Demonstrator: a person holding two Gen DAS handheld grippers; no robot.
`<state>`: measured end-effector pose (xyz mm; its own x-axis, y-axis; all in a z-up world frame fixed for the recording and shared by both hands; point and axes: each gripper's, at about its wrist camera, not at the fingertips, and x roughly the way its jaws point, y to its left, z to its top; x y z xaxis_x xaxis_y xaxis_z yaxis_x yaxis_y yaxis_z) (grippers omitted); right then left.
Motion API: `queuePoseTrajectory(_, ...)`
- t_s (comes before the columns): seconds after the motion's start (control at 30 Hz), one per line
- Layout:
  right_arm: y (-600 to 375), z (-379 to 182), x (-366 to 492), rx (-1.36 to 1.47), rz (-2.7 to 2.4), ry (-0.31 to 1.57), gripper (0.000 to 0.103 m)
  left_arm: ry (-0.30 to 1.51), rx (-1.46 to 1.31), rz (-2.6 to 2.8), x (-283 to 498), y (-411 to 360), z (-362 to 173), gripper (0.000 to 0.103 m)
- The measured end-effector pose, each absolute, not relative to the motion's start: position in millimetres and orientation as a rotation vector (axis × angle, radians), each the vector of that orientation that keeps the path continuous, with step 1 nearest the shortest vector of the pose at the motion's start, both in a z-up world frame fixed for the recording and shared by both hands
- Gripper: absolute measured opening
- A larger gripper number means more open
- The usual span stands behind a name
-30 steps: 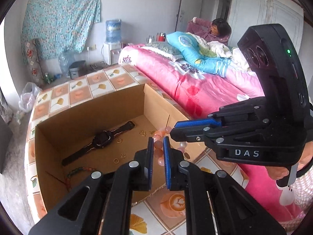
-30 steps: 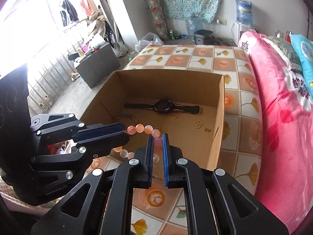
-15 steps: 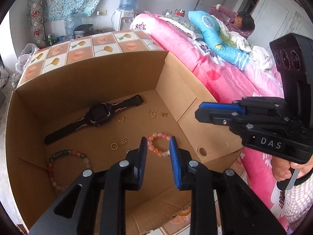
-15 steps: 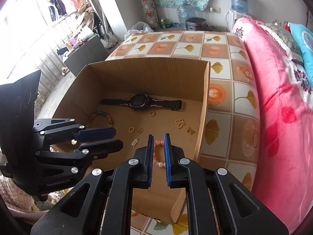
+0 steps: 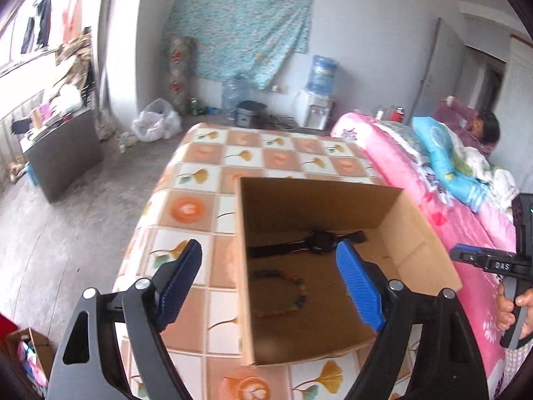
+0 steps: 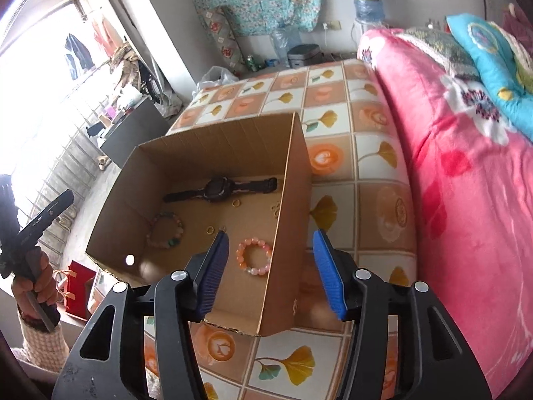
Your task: Organize jewelry
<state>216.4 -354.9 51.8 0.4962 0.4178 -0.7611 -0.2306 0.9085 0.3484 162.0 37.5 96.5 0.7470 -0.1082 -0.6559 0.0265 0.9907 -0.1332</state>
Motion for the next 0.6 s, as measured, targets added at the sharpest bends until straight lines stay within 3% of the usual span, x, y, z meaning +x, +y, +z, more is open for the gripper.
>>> queuePoseTrajectory(0.17, -346, 27, 220, 0.285, 0.444, 1.076, 0.051, 0.898, -0.325, -0.028, 168, 82, 51, 0.081)
queuePoseTrajectory(0.33, -336, 26, 215, 0.275, 0.437, 1.084, 0.054, 1.003, -0.459, -0.164, 171, 69, 22, 0.081)
queuePoseTrajectory(0.6, -340, 26, 204, 0.319, 0.423, 1.102, 0.048, 1.023, -0.378, -0.203, 165, 29, 22, 0.082)
